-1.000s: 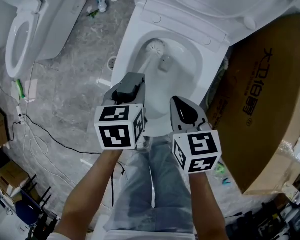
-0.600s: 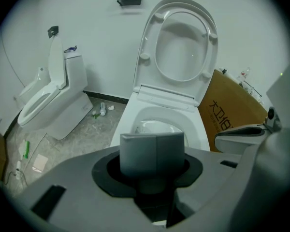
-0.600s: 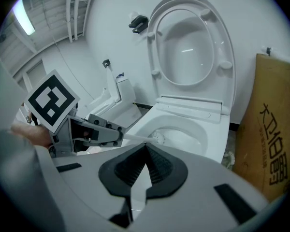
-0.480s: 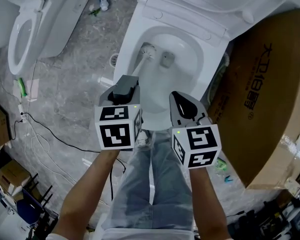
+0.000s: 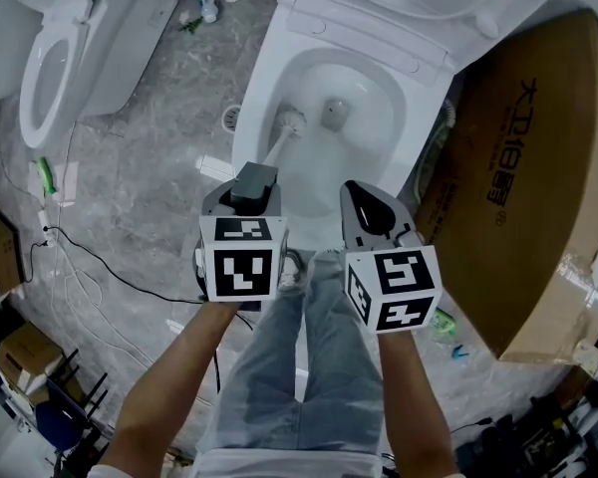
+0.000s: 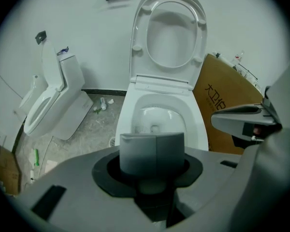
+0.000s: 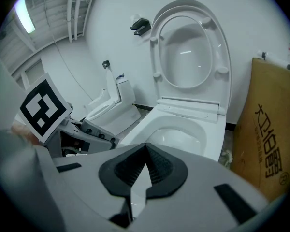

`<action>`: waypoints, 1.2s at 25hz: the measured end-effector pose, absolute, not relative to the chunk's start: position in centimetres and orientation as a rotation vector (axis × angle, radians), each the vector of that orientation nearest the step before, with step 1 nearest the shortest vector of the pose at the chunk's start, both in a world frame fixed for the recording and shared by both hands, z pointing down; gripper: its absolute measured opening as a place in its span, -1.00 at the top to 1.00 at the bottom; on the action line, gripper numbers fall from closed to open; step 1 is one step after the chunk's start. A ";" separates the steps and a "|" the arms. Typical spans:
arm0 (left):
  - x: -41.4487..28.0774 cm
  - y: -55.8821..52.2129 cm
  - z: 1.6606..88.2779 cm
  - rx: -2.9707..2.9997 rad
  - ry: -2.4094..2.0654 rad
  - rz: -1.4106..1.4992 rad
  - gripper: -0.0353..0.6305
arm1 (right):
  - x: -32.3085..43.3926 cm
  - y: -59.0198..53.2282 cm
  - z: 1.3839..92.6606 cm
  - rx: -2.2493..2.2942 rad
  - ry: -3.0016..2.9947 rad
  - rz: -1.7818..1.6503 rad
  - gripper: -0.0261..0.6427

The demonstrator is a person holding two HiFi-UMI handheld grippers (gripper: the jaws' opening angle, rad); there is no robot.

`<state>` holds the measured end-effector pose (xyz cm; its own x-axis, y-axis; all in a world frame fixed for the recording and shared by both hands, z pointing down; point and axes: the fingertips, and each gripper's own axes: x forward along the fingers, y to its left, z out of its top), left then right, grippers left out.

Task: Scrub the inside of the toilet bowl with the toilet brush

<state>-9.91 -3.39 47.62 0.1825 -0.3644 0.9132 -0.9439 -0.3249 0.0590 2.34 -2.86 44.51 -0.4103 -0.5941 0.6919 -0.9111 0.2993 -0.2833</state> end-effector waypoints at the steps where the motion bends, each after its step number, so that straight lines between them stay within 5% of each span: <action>1: -10.0 -3.1 47.5 1.799 -1.221 1.136 0.42 | 2.2 -2.7 44.4 1.339 -2.110 0.916 0.91; 30: -9.3 4.5 45.9 1.791 -0.901 1.335 0.42 | 1.5 -1.3 42.5 1.378 -2.073 0.924 0.91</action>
<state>-9.33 4.46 45.86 0.2207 -0.1138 0.9687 -0.8557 -0.4992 0.1363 1.52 -1.25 42.52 -0.3766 -0.6006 0.7053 -0.9260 0.2645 -0.2692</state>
